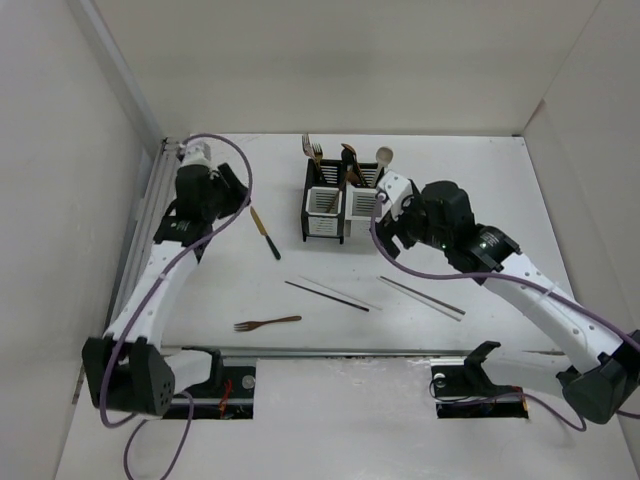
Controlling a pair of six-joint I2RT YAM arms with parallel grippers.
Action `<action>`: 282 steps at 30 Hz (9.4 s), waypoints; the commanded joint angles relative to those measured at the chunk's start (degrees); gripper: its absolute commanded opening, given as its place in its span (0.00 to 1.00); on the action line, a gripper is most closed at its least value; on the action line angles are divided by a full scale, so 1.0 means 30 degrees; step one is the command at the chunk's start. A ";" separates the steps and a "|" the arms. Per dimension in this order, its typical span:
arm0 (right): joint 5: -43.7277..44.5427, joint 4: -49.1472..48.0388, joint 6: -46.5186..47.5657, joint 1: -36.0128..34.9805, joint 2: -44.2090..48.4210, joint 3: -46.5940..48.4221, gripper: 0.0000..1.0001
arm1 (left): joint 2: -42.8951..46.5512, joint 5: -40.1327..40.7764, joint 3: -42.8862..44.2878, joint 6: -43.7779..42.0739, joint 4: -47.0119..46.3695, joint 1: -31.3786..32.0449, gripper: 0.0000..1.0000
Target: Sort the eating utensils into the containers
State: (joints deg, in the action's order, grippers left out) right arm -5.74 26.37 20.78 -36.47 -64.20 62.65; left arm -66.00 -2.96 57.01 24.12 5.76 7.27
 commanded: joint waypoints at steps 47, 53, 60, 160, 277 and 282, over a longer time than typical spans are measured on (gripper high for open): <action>0.8502 -0.1144 -0.3234 -0.0324 0.2271 -0.0757 0.89 | -1.5415 0.1598 0.4050 0.1452 0.7309 0.2294 0.00; 0.8856 -0.2284 -0.3031 -0.0324 0.2476 -0.0757 0.89 | -1.3046 0.2508 0.7738 -0.1499 0.6493 0.1064 0.00; 0.8856 -0.4276 -0.2386 -0.0324 0.1597 -0.0933 0.89 | -0.8912 0.0292 0.9589 -0.7714 0.0314 0.1647 0.00; -0.2980 0.4597 0.6757 -1.0930 -2.1635 1.2016 0.05 | 0.8259 0.7433 -0.3946 -0.1008 -0.1217 -0.2715 0.75; 0.2703 0.1581 -0.4816 -0.5539 -1.2229 0.2905 0.27 | 0.3659 0.0782 -0.4796 -0.0745 -0.4791 -0.2628 0.71; 0.2176 0.1405 -0.4464 -0.5976 -1.3020 0.2905 0.27 | 0.4243 0.0958 -0.4796 -0.0745 -0.4615 -0.2628 0.72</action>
State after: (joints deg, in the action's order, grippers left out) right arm 1.28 33.10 8.64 -53.30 -102.69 71.48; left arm -55.55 0.01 42.96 21.47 -7.31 -0.73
